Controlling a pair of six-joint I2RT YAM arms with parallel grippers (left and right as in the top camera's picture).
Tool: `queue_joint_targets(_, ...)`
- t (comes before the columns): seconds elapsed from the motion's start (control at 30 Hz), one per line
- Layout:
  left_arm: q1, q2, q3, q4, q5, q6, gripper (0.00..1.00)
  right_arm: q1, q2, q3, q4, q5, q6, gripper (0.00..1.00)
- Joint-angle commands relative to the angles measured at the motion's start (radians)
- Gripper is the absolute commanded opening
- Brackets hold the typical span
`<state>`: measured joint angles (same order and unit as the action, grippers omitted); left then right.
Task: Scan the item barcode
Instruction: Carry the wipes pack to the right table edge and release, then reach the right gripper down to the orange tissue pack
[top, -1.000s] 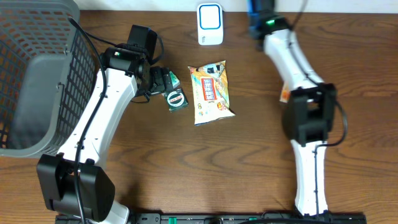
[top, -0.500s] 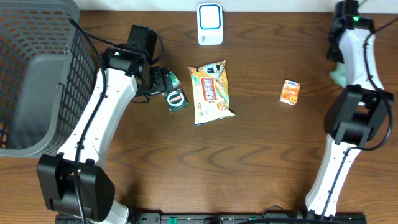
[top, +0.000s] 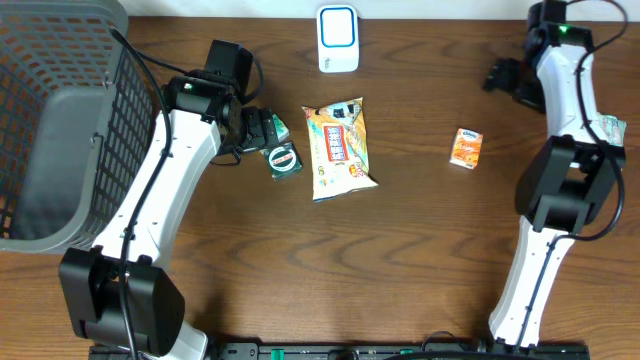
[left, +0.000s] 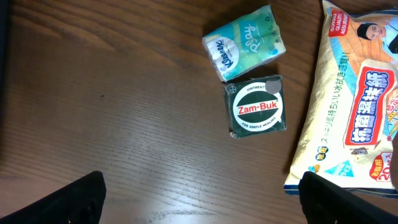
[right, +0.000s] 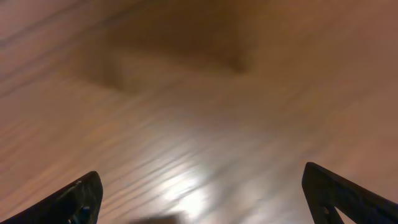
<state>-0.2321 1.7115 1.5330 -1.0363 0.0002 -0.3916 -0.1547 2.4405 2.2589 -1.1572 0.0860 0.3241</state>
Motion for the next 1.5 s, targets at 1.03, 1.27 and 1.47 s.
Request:
queue_joint_targets(1.03, 0.003, 0.0, 0.008, -0.003, -0.011, 0.005, 0.98, 0.246, -0.039, 0.016, -0.232, 0.169, 0.035, 0.99)
queue_joint_targets(1.27, 0.003, 0.0, 0.008, -0.003, -0.011, 0.005, 0.97, 0.157, -0.037, -0.002, -0.308, 0.058, -0.098, 0.72)
queue_joint_targets(1.47, 0.003, 0.0, 0.008, -0.003, -0.011, 0.005, 0.97, 0.08, -0.037, -0.077, -0.274, -0.213, -0.233, 0.68)
